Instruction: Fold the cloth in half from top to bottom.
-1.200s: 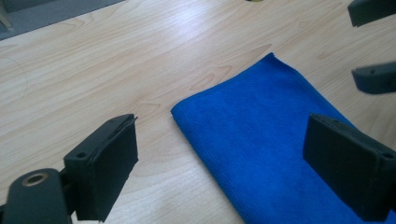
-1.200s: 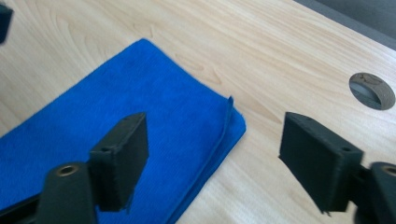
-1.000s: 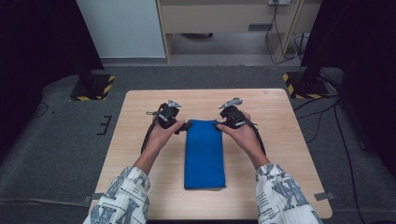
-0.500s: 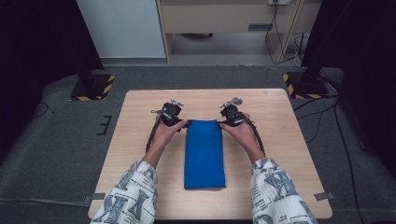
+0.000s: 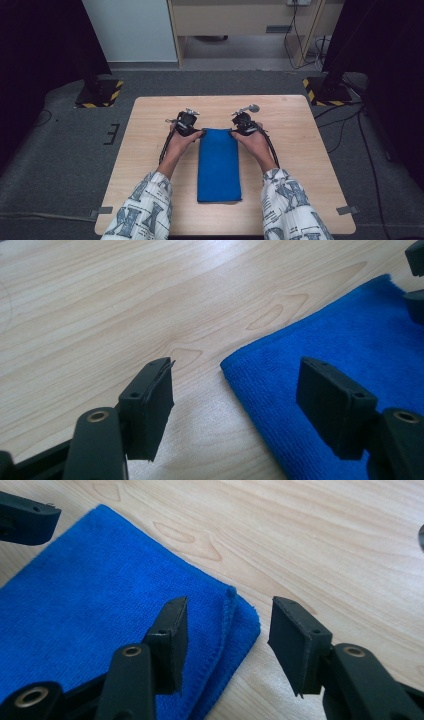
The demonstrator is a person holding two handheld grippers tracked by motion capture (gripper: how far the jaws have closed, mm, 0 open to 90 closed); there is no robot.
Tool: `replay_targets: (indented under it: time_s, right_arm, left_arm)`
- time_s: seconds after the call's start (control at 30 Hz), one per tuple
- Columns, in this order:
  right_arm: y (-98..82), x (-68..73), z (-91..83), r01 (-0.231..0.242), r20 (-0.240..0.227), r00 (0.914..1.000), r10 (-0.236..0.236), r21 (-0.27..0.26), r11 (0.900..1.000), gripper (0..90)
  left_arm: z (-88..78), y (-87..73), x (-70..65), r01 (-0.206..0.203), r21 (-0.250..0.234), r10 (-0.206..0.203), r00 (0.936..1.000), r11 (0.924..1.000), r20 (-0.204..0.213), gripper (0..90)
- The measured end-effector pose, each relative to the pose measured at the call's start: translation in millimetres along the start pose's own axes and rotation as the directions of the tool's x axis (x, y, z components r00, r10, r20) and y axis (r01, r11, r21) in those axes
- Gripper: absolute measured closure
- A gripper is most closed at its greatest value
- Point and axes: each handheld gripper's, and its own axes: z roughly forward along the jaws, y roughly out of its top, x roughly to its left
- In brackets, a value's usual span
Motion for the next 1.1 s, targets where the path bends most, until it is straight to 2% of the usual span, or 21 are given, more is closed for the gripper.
replay_targets:
  time_s: [0.23,0.47,0.63,0.7,1.0,1.1]
  right_arm:
    - [-3.2,-2.2,11.4,-0.023,0.020,0.9996,0.022,0.039,0.999,52.2]
    - [-5.3,-2.4,16.4,-0.029,0.004,0.9996,0.029,0.056,0.998,53.2]
    - [-5.8,-3.8,18.0,-0.042,-0.006,0.9991,0.042,0.049,0.998,53.2]
    - [-6.3,-5.0,18.0,-0.033,-0.011,0.9994,0.034,0.045,0.998,55.9]
    - [-8.2,-0.4,17.5,-0.002,-0.062,0.9981,0.004,0.026,1.000,81.7]
    - [-9.0,0.4,17.5,0.001,-0.065,0.9979,0.000,0.015,1.000,84.5]
  left_arm:
    - [10.0,-3.1,-3.5,-0.007,0.032,0.008,1.0000,0.9994,-0.001,31.1]
    - [9.4,-3.6,-2.1,0.002,0.038,-0.002,1.0000,0.9993,-0.005,32.4]
    - [11.0,-4.1,-2.5,0.003,0.033,-0.003,1.0000,0.9994,0.001,32.7]
    - [11.6,-4.2,-3.3,-0.001,0.037,0.001,1.0000,0.9993,0.002,32.8]
    - [16.5,-6.9,-3.6,0.003,0.066,-0.002,1.0000,0.9978,-0.007,37.3]
    - [17.0,-8.4,-2.4,0.035,0.051,-0.035,0.9994,0.9981,0.003,43.7]
